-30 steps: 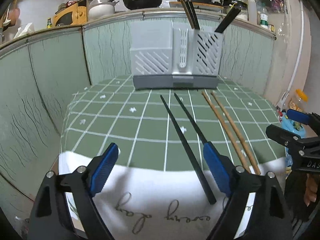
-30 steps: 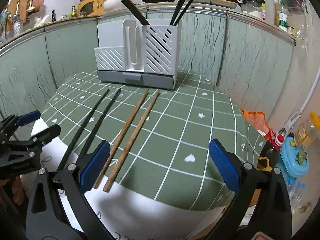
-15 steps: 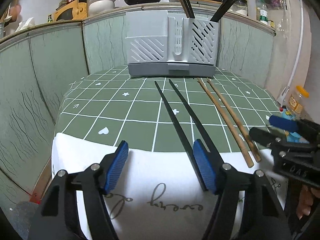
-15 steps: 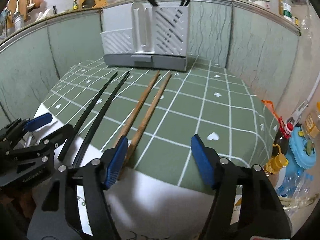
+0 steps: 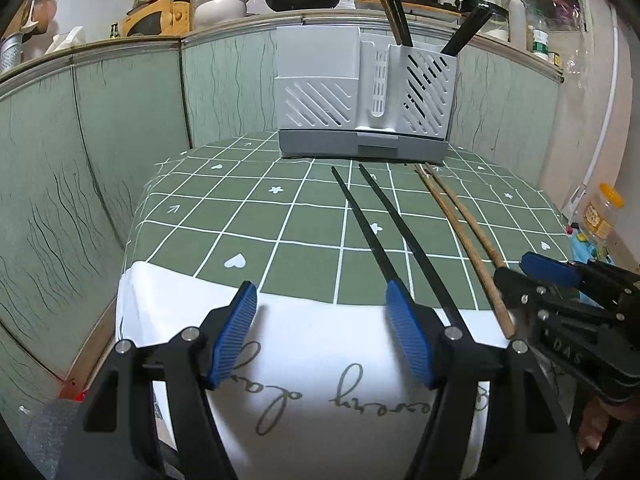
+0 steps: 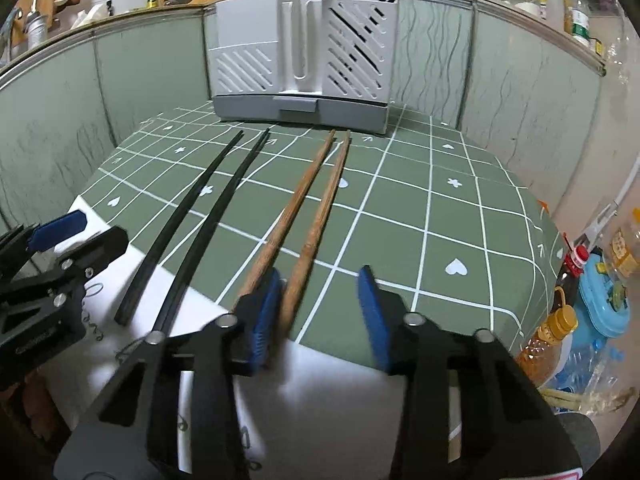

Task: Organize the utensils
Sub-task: 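Close the left tool on a black chopstick while the right tool closes on a wooden one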

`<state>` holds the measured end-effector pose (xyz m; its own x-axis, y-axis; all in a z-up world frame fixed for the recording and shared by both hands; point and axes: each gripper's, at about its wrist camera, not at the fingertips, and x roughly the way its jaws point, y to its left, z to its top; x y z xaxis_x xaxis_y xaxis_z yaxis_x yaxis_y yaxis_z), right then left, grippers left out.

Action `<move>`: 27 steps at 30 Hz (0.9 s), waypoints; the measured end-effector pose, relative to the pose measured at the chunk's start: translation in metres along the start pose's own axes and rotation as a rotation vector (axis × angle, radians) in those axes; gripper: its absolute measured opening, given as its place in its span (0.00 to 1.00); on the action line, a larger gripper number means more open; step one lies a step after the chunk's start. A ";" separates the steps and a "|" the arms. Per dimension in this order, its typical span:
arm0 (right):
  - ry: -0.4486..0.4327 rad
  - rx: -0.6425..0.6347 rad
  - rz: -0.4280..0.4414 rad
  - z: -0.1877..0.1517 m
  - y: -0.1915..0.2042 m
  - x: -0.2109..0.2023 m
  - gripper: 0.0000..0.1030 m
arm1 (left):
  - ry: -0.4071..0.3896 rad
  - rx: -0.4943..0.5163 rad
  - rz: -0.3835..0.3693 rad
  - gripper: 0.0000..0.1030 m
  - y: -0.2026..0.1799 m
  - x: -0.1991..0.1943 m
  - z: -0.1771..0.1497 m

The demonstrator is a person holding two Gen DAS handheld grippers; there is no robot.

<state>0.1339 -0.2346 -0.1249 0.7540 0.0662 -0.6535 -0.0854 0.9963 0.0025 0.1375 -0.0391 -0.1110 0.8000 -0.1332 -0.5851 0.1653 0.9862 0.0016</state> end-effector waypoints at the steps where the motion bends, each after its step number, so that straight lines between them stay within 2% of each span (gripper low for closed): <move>1: -0.003 -0.001 -0.008 0.000 0.000 0.000 0.21 | 0.000 0.002 -0.001 0.65 0.000 0.000 0.000; 2: -0.004 0.000 -0.013 0.000 -0.001 0.000 0.11 | 0.000 0.004 -0.005 0.65 -0.001 0.000 0.000; 3: -0.004 0.002 -0.021 0.000 -0.002 0.000 0.07 | 0.000 0.006 -0.008 0.65 -0.002 0.000 0.000; 16: 0.010 0.104 -0.067 -0.001 -0.040 -0.006 0.06 | 0.029 0.041 -0.045 0.64 -0.028 0.004 -0.002; 18: 0.012 0.109 -0.064 -0.002 -0.043 -0.008 0.06 | 0.047 0.047 -0.045 0.53 -0.031 0.007 -0.002; 22: 0.009 0.117 -0.062 -0.005 -0.046 -0.012 0.06 | 0.056 0.054 -0.036 0.44 -0.036 0.012 -0.004; 25: 0.007 0.117 -0.058 -0.007 -0.046 -0.014 0.06 | 0.048 0.079 -0.022 0.31 -0.044 0.012 -0.005; 27: 0.004 0.115 -0.055 -0.008 -0.046 -0.015 0.06 | 0.044 0.096 -0.010 0.18 -0.049 0.012 -0.004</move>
<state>0.1214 -0.2817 -0.1214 0.7529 0.0118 -0.6580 0.0308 0.9981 0.0531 0.1364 -0.0884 -0.1217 0.7724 -0.1366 -0.6203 0.2295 0.9706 0.0720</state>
